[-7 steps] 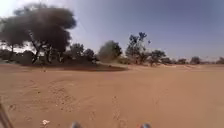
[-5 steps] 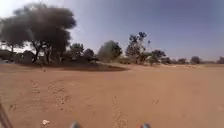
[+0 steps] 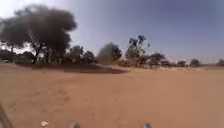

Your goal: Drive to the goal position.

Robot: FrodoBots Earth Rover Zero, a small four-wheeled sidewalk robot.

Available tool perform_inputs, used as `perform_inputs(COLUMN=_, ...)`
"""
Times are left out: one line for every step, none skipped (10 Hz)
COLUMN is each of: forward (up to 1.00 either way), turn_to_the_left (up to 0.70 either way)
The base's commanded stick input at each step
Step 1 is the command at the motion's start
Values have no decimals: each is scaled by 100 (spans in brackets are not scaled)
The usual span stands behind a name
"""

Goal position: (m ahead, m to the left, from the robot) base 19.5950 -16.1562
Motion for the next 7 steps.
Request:
perform_inputs(forward=70, turn_to_the_left=0)
perform_inputs(forward=70, turn_to_the_left=0)
perform_inputs(forward=70, turn_to_the_left=0)
perform_inputs(forward=70, turn_to_the_left=0)
perform_inputs(forward=70, turn_to_the_left=0)
perform_inputs(forward=70, turn_to_the_left=0)
perform_inputs(forward=70, turn_to_the_left=0)
